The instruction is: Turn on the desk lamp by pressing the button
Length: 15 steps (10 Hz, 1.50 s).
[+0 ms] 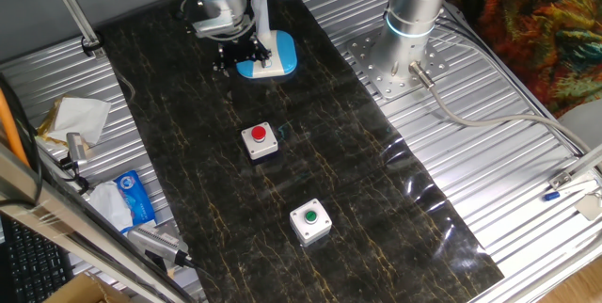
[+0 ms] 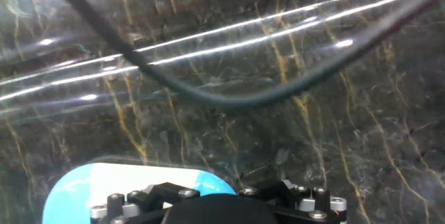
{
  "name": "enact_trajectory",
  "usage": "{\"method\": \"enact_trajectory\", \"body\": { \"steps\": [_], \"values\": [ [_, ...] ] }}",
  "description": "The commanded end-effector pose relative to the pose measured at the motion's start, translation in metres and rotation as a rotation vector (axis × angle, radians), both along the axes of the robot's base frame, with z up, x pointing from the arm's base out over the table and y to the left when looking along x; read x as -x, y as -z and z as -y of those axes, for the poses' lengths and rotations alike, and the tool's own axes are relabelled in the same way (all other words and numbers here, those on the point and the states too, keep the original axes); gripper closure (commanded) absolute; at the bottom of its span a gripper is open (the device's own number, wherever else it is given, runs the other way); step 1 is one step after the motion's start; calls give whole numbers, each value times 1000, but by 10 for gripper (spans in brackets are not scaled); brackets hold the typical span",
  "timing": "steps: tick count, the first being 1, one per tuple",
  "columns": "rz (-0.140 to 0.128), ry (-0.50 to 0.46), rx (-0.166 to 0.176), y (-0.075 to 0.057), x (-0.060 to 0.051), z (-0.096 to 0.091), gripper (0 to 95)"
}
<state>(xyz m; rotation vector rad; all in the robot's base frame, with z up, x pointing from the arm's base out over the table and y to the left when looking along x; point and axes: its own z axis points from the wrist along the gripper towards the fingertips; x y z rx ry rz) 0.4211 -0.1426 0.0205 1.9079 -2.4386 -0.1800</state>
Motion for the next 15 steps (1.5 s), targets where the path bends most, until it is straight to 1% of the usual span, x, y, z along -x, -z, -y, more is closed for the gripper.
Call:
{"method": "enact_trajectory", "body": {
  "steps": [1,5,10,11,13,15],
  "values": [
    [3,-2,2,1,1,1,0],
    [0,-9,-13,1,1,1,0],
    [9,-9,-6,1,1,1,0],
    [21,-19,2,1,1,1,0],
    [33,-43,31,1,1,1,0],
    [31,-43,29,1,1,1,0]
  ]
}}
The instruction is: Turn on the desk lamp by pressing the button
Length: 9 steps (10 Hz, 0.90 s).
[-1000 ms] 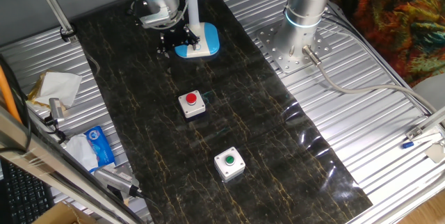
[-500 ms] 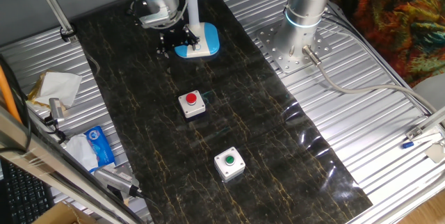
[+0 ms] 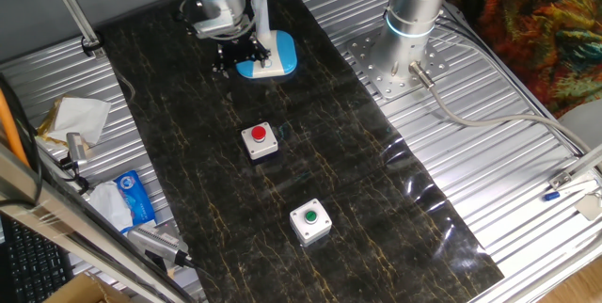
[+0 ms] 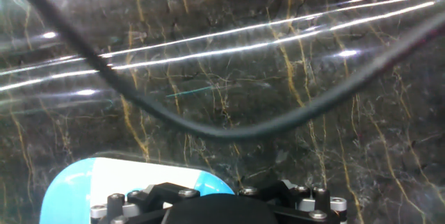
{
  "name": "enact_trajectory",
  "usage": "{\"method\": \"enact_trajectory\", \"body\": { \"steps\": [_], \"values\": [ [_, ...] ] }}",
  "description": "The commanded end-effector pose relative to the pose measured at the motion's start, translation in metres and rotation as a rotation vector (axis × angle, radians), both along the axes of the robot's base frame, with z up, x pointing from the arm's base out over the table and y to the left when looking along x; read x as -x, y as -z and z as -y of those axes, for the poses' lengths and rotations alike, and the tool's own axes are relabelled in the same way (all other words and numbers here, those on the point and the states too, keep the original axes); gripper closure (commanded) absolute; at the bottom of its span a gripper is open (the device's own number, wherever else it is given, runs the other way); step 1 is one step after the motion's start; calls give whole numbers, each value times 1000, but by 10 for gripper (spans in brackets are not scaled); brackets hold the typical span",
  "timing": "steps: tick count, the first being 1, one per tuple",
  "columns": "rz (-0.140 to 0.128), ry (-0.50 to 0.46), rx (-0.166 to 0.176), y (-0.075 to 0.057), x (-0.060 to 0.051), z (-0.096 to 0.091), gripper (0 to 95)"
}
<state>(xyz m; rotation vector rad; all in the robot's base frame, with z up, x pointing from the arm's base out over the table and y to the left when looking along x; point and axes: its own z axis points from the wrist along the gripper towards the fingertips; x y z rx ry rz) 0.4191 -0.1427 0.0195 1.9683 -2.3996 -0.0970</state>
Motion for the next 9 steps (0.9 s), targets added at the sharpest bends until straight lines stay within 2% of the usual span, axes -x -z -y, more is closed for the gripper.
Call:
{"method": "enact_trajectory", "body": {
  "steps": [1,2,6,9],
  "values": [
    [-9,29,-24,0,-1,0,0],
    [-7,40,-34,0,-1,0,0],
    [-5,62,-37,-3,6,-2,0],
    [-10,56,-24,-4,9,-4,0]
  ]
}}
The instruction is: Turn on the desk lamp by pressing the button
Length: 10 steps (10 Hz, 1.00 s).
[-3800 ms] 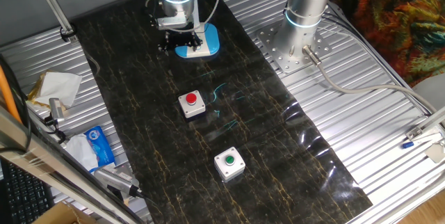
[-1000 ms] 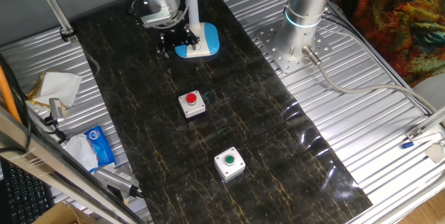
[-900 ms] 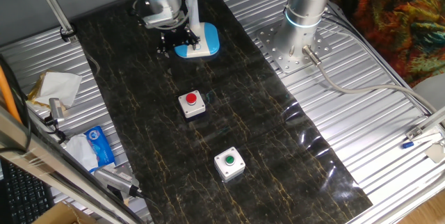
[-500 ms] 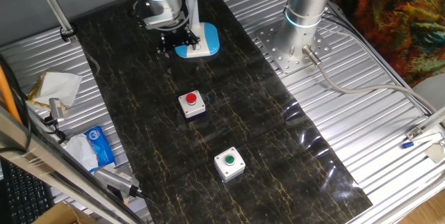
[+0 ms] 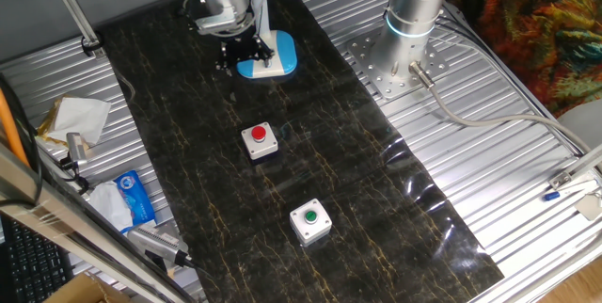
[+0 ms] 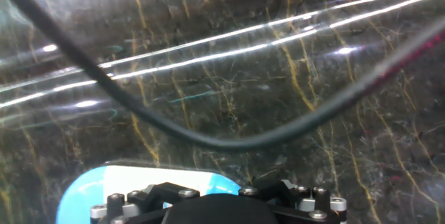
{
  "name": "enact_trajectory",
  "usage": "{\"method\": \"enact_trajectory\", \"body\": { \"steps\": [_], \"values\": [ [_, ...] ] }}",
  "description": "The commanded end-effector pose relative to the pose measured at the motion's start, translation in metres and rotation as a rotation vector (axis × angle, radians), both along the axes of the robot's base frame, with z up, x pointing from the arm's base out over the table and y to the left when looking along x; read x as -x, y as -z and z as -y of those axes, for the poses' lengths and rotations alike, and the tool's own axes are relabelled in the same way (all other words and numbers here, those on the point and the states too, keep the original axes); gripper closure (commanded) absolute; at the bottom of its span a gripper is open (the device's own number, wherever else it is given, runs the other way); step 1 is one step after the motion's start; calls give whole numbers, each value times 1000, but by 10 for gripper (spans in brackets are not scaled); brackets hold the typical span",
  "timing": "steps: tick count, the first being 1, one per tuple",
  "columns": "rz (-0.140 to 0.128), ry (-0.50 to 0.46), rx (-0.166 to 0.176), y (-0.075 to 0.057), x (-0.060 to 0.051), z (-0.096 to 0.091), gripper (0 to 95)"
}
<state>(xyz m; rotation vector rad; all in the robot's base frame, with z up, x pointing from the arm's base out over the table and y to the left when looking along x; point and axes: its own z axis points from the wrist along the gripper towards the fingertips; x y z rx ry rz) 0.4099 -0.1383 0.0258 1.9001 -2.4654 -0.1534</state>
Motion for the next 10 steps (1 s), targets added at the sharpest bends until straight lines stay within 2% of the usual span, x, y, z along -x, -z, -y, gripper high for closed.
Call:
{"method": "enact_trajectory", "body": {
  "steps": [1,7,9,10],
  "values": [
    [6,-5,15,3,2,1,0],
    [9,0,20,2,2,2,0],
    [13,-8,40,2,3,3,0],
    [23,-10,43,6,3,4,0]
  ]
}}
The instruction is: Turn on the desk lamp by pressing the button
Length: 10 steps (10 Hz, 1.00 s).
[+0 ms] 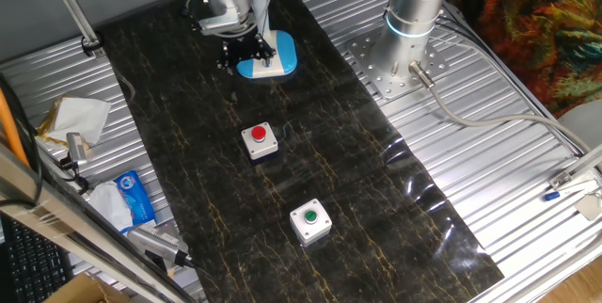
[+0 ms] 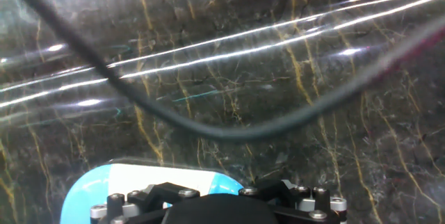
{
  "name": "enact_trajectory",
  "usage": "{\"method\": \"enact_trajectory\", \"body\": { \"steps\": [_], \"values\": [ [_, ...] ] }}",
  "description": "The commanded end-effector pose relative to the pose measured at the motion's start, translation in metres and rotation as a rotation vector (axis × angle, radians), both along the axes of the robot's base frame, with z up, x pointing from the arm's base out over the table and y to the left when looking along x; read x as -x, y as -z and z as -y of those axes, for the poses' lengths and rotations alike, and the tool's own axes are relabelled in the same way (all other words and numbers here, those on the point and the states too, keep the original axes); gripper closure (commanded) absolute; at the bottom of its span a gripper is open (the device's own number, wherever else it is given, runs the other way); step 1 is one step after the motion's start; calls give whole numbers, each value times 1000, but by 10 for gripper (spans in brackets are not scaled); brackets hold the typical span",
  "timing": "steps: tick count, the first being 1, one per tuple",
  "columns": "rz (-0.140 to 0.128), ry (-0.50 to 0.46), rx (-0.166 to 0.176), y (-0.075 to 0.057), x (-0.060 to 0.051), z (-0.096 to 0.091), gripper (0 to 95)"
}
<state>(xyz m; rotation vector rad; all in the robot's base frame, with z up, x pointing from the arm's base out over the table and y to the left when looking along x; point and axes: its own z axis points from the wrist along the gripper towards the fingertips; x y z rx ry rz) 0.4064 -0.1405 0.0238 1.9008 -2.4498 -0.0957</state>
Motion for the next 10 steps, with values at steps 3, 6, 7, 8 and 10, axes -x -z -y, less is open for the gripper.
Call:
{"method": "enact_trajectory", "body": {
  "steps": [3,6,7,8,10],
  "values": [
    [9,24,-42,13,1,10,0],
    [59,60,-51,12,2,12,0],
    [39,40,-54,10,2,12,0],
    [40,20,-19,7,3,13,0],
    [38,27,9,-7,4,10,0]
  ]
}}
